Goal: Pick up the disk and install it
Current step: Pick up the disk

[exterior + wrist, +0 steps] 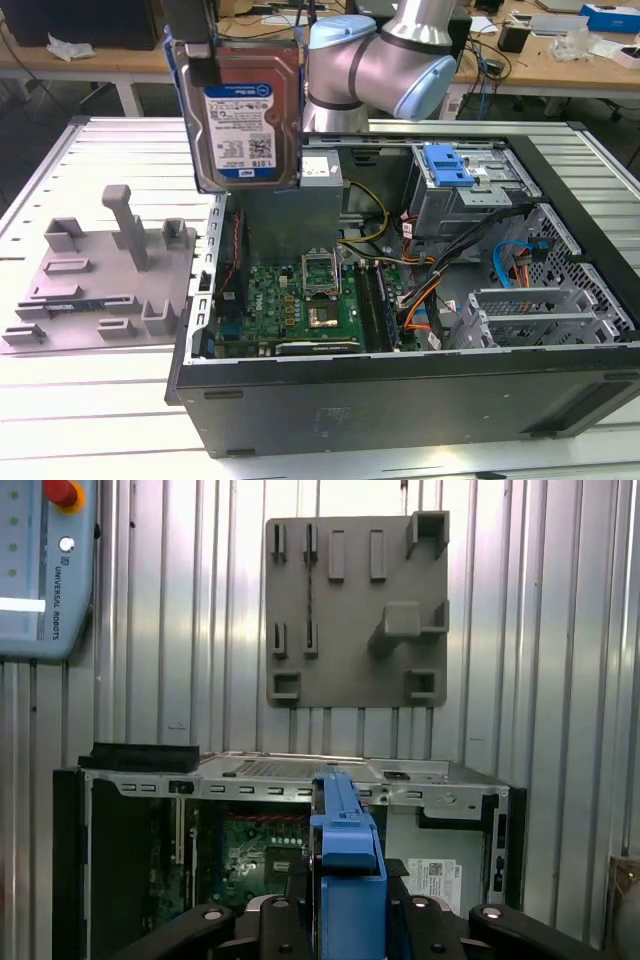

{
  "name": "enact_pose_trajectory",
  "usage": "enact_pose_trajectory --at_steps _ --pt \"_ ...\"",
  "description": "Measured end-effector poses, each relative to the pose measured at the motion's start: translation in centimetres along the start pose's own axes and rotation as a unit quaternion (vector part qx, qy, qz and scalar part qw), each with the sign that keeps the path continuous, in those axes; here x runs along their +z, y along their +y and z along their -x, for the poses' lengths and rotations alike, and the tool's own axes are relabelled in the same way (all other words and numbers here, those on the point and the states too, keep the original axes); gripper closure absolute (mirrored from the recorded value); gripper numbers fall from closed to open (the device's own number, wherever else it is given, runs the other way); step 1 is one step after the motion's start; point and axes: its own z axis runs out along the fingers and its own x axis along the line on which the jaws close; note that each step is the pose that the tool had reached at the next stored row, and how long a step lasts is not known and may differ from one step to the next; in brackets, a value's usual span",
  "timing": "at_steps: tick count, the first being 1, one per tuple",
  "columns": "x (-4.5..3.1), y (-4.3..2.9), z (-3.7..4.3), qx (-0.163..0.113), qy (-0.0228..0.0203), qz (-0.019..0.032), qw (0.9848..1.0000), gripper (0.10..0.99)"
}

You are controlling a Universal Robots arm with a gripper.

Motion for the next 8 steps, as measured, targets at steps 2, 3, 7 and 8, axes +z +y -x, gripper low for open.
enact_pose_trajectory --at_steps 2,3,7,8 --pt "0.03 -0.55 -0.48 0.000 0.0000 0.0000 1.0000 0.718" --pt "0.05 -0.93 -0.82 0.000 0.0000 0.0000 1.0000 0.718" --pt "0.16 -2.71 -2.34 0.000 0.0000 0.0000 1.0000 0.718" --pt "0.18 -3.20 -2.75 0.000 0.0001 0.0000 1.0000 0.718"
